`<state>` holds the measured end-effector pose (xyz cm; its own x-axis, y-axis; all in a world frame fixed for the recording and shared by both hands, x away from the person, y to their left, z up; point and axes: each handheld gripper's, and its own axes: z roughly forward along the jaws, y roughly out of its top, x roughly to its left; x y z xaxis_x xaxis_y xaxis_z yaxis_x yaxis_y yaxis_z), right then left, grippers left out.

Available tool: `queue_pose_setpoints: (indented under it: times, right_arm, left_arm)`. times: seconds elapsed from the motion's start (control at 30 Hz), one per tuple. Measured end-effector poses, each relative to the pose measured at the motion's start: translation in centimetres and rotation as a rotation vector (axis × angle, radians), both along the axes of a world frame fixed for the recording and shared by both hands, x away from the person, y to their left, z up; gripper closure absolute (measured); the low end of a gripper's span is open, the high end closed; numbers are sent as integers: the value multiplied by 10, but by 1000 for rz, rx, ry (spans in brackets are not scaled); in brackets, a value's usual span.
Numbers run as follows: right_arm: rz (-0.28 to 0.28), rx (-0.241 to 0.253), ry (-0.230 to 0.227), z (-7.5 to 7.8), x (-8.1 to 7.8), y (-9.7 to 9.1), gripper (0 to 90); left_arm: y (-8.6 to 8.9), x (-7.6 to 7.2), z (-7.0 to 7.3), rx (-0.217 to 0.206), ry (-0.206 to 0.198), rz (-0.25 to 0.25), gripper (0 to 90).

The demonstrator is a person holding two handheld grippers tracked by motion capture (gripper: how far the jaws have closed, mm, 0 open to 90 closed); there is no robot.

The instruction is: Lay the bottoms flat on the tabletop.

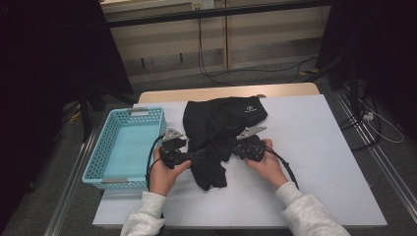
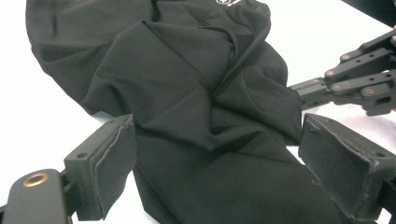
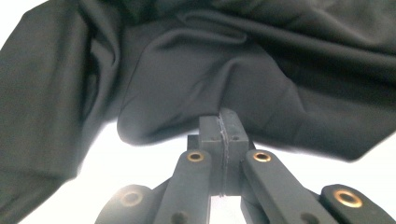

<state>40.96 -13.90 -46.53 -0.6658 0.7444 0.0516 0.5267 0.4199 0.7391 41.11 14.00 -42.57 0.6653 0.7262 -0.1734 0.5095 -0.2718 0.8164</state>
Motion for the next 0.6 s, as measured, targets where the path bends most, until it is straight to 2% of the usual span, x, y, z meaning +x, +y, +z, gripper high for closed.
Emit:
queue_pose_setpoints:
  times: [0.17, 0.27, 0.33, 0.47, 0.6]
  right_arm:
    - [15, 7, -1, 5, -20, -16, 900]
    - [15, 36, -9, 10, -34, -29, 900]
    - [11, 31, -18, 14, -43, -37, 900]
    - [-11, 66, -37, 21, -53, -53, 900]
    - [-48, 89, -58, 29, -54, -68, 900]
  left_arm:
    - [-1, 0, 1, -4, -6, -1, 118]
    - [-2, -1, 0, 8, -4, -6, 119]
    - [-3, -2, 1, 6, -5, -5, 119]
    - [-3, -4, 1, 10, -7, -9, 120]
    - [-4, -6, 0, 16, -1, -13, 120]
